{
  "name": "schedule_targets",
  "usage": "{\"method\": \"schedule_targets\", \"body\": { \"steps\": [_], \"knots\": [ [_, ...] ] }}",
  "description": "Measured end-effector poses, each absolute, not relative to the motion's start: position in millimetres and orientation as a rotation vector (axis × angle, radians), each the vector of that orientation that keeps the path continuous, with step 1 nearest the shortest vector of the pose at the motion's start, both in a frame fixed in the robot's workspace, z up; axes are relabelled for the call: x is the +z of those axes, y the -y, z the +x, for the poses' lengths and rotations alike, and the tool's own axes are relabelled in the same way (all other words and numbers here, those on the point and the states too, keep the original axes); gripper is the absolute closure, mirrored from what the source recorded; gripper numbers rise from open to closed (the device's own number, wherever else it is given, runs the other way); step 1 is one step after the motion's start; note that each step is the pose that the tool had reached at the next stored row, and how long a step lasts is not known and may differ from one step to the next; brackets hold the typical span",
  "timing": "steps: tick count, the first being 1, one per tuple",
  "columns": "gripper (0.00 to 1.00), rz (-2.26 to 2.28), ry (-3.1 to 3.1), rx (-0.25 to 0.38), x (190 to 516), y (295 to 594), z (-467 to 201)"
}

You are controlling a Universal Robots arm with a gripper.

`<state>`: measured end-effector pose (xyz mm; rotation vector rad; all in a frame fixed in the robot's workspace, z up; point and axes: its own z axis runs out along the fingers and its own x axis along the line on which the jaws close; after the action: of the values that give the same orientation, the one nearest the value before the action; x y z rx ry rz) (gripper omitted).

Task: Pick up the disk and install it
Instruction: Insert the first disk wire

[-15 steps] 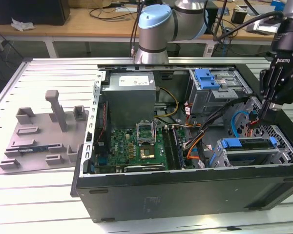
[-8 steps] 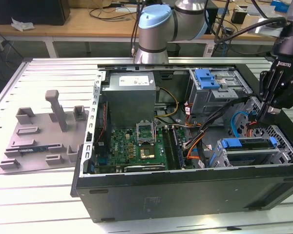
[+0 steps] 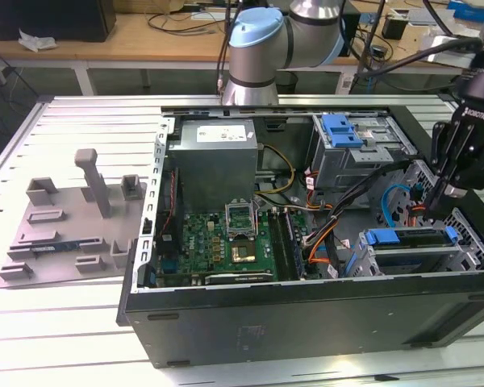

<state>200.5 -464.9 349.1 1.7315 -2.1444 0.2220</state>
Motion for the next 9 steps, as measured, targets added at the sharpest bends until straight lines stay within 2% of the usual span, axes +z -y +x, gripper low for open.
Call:
{"method": "schedule_targets", "body": {
  "steps": [9],
  "knots": [
    [0.84, 1.803, 2.196, 0.101, 351, 477, 199]
  ]
}}
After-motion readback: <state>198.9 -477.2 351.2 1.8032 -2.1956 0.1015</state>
